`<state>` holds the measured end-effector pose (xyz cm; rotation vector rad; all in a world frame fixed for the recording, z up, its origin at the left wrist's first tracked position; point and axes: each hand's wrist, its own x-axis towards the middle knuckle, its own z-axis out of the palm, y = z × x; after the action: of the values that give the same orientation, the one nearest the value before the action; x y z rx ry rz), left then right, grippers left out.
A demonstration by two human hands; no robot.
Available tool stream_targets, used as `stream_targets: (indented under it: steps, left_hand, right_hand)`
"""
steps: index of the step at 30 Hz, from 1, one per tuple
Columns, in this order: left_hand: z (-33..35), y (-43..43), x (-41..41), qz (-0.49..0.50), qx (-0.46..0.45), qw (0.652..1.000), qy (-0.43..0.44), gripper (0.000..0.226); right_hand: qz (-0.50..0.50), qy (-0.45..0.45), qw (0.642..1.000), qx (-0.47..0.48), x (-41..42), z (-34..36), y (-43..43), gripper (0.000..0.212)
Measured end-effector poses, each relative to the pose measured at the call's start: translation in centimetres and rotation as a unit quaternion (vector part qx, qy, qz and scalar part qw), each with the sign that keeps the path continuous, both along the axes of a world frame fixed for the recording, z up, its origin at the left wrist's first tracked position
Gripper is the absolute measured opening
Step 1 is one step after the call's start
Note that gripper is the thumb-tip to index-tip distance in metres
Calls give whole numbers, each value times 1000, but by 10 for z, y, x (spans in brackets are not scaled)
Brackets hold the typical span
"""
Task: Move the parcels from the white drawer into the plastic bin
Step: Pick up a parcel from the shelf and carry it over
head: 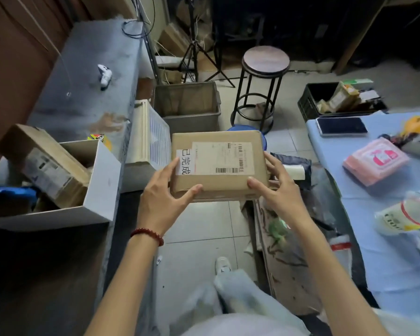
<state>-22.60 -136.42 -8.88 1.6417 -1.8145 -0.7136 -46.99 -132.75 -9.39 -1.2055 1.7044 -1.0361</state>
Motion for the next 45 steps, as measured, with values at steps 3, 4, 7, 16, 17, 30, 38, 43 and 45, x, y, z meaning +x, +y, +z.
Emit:
stream_targets:
  steps: [3, 4, 7, 16, 17, 30, 38, 43, 45]
  left_hand:
    - [3, -48, -4, 9, 3, 1000, -4, 83]
    - [3, -62, -4, 13, 6, 1000, -6, 82]
    - [2, -108, -4, 19, 20, 1000, -11, 76]
    - [-6, -286, -9, -5, 33, 999, -1, 73]
    - [-4, -306, -10, -9, 28, 1000, -1, 73]
    - [-15, -472, -16, 119, 54, 991, 1, 80]
    - [-5, -494, 16, 284, 41, 958, -6, 79]
    - [-13, -481, 59, 383, 53, 922, -4, 74]
    - [-13, -477, 72, 417, 54, 907, -8, 72]
  right_hand:
    - [5, -6, 1000, -2, -4, 4, -55, 66]
    - [9, -10, 1000, 0, -4, 4, -72, 66]
    - [28, -14, 999, 12, -6, 1, -123, 63]
    - [-1, -18, 1000, 9, -8, -6, -291, 69]
    - [-4, -18, 1000, 6, -9, -5, -308, 70]
    - [128, -9, 992, 15, -20, -6, -536, 71]
    - [295, 2, 956, 10, 38, -2, -643, 71]
    - [398, 14, 917, -13, 112, -4, -679, 74]
    - [439, 14, 898, -26, 139, -5, -689, 73]
